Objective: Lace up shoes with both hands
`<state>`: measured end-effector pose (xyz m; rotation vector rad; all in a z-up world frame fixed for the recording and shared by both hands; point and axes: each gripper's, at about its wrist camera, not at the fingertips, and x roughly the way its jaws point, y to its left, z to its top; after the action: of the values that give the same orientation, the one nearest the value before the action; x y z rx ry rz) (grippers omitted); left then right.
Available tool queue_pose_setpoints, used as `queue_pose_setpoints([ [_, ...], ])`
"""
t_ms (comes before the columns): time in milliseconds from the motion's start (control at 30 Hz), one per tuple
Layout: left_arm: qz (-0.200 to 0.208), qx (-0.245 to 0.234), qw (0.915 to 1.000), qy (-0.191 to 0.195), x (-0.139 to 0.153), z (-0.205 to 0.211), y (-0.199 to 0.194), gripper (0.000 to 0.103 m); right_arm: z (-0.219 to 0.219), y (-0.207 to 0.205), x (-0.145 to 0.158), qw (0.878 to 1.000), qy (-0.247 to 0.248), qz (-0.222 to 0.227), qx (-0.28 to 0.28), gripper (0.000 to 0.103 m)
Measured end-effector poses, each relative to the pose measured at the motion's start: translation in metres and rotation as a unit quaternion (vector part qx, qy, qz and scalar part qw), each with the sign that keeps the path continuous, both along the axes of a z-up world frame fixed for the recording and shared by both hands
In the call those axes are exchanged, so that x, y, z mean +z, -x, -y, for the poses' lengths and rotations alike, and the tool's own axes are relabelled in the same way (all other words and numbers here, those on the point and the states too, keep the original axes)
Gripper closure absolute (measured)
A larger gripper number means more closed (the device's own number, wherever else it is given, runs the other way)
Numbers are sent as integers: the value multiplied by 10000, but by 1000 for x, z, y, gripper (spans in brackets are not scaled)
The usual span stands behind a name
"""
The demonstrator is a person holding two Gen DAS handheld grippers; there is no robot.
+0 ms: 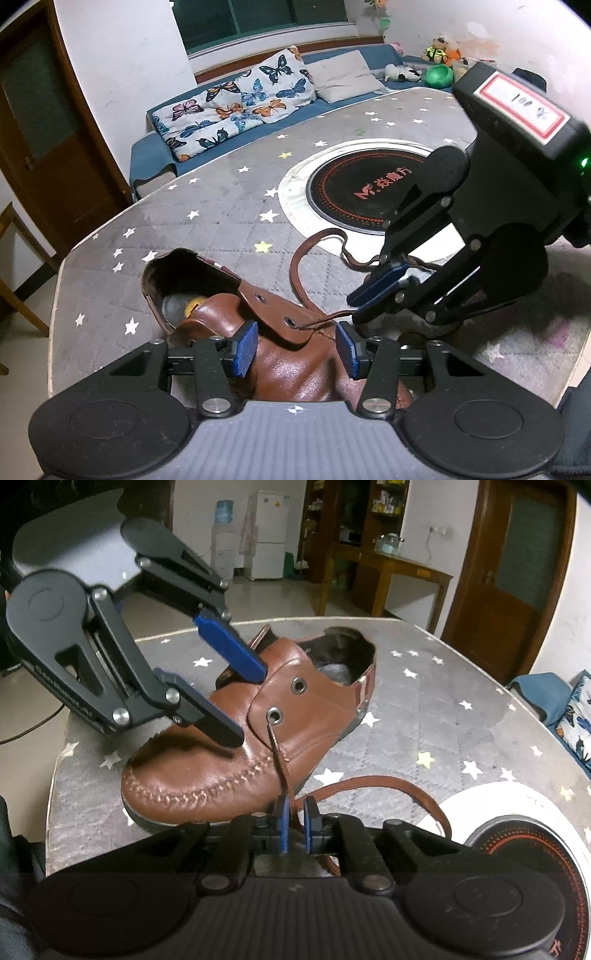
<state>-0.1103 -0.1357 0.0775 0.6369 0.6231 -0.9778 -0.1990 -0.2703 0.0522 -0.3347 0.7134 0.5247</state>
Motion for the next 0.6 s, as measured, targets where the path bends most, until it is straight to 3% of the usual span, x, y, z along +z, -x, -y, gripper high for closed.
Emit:
queue_pose_setpoints([
  [167, 154, -197, 9997, -77, -1, -1, 2, 52, -4, -3, -6, 10000, 14, 8, 55, 96],
  [600, 71, -211, 9998, -6, -1, 1, -6, 51, -3, 4, 1, 9996, 197, 211, 74, 100],
])
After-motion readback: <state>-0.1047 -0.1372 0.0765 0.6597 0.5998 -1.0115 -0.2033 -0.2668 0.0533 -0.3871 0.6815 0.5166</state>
